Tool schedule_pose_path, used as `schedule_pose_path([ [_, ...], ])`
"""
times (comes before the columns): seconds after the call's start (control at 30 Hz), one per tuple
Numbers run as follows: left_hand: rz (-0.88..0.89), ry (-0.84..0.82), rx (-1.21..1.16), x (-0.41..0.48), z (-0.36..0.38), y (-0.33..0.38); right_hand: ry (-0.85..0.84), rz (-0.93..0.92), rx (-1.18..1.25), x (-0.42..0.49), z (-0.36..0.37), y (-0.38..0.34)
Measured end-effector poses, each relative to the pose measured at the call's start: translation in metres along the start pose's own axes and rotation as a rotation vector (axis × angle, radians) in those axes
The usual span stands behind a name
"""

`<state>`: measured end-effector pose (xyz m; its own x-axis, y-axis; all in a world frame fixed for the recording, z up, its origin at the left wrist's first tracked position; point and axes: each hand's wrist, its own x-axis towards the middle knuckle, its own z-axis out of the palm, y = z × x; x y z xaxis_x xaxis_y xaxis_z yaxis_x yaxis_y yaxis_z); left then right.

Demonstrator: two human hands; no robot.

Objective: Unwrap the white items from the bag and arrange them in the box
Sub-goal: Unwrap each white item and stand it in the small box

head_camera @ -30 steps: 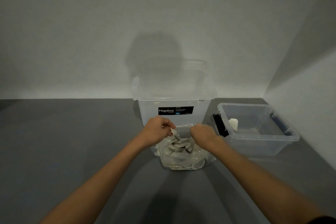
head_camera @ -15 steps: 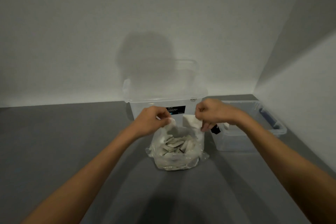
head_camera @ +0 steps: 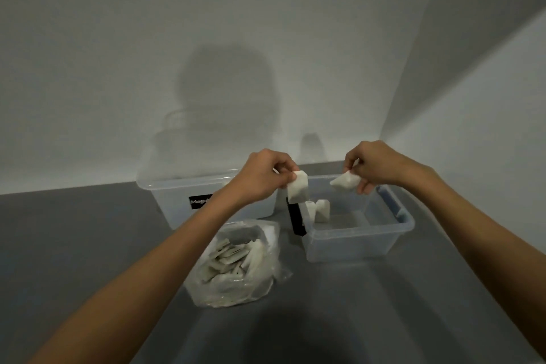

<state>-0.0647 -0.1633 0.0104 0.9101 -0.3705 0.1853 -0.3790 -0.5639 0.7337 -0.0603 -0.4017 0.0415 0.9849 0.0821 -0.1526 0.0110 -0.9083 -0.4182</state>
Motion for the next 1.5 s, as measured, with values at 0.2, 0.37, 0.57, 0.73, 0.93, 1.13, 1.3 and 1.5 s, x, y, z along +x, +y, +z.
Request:
schedule_pose_path([
  [0.2,-0.064,-0.036,0.038,0.045,0.054,0.007,-0.055,-0.067,-0.234,0.035,0.018,0.051],
  [0.37,-0.080,-0.080,0.201,0.074,0.099,0.004,-0.097,-0.160,-0.295,0.067,0.047,0.081],
  [0.57,-0.135,-0.092,0.332,0.090,0.124,-0.005,-0.122,-0.292,-0.441,0.086,0.075,0.096],
  [0.73,-0.191,-0.154,0.440,0.092,0.139,-0.011,-0.155,-0.322,-0.492,0.098,0.086,0.102],
  [0.93,-0.250,-0.241,0.518,0.103,0.163,-0.014,-0.124,-0.336,-0.566,0.104,0.087,0.109],
  [1.13,-0.262,-0.241,0.650,0.116,0.194,-0.012,-0.105,-0.298,-0.598,0.106,0.080,0.117],
  [1.3,-0.288,-0.252,0.712,0.124,0.208,-0.013,-0.119,-0.287,-0.591,0.106,0.077,0.120],
  [1.5,-0.223,-0.260,0.869,0.129,0.211,-0.015,-0.059,-0.289,-0.583,0.105,0.080,0.124],
])
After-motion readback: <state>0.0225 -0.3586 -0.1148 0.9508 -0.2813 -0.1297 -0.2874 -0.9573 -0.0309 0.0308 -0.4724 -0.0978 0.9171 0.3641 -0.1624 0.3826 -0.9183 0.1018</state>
